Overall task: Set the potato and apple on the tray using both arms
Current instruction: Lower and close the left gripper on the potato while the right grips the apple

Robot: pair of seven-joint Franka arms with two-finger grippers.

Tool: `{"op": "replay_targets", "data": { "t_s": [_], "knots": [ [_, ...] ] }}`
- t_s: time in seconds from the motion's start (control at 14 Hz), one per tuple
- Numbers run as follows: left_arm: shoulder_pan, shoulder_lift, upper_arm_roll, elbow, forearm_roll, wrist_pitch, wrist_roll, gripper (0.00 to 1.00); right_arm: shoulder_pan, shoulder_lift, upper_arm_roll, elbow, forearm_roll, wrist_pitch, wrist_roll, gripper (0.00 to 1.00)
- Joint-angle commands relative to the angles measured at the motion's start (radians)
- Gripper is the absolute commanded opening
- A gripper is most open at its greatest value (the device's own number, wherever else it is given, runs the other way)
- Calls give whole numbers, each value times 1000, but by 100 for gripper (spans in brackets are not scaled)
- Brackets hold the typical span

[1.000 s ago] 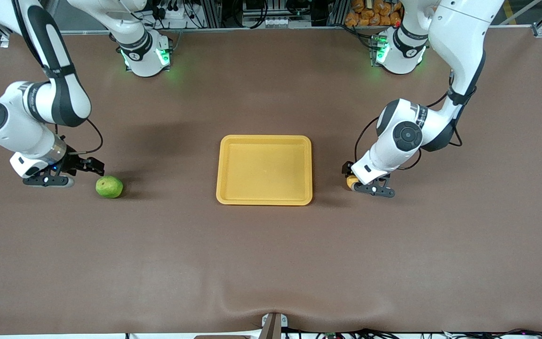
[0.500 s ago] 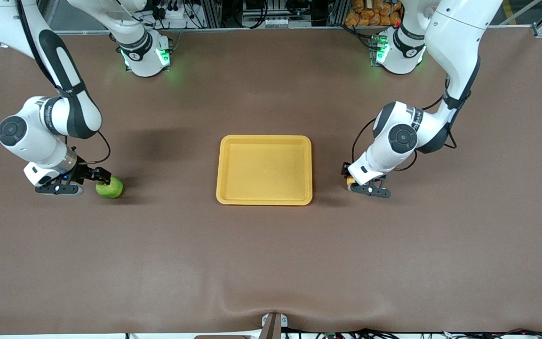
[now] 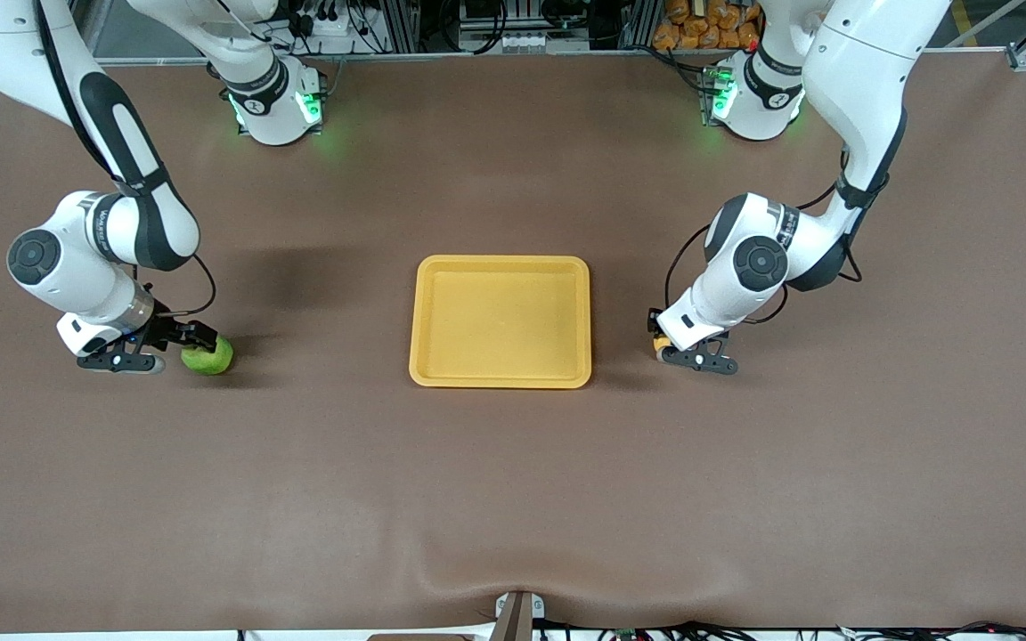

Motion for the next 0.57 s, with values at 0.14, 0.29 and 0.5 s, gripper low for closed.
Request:
{"op": "replay_targets", "data": {
  "t_s": [0.14,0.29,0.5],
  "knots": [
    [-9,-3,1,2,-3,7,-11,6,-11,23,16,13,75,10,-11,100],
    [-12,-15,1,5,-3,1,-10,5,-11,30,16,15,80,12,-11,100],
    [-18,-35,3,16,-3,-45,-11,5,-11,34,16,18,80,12,-10,100]
  ]
}}
